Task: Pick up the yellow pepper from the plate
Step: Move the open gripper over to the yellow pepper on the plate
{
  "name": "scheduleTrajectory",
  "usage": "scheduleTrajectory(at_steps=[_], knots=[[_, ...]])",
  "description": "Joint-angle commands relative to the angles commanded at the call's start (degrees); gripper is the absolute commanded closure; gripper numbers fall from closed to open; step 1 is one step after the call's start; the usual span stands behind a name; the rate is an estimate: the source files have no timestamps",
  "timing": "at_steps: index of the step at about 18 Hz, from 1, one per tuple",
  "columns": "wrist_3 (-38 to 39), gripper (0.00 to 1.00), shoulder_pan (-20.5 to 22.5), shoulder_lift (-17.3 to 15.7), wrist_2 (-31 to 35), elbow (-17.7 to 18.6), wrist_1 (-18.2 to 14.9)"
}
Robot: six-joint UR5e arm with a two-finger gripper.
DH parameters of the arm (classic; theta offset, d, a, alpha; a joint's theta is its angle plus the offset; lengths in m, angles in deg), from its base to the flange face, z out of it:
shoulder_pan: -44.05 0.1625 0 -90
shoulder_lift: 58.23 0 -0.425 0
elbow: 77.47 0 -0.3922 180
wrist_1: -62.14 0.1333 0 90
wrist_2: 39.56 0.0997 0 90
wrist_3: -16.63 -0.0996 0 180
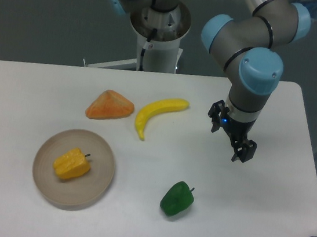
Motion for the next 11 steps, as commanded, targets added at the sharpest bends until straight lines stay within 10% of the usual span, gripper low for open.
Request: scheduleTrajectory(at_steps=[11], knots=[[6.32,0.00,-4.48,-1.93,-0.70,2.19,-0.53]])
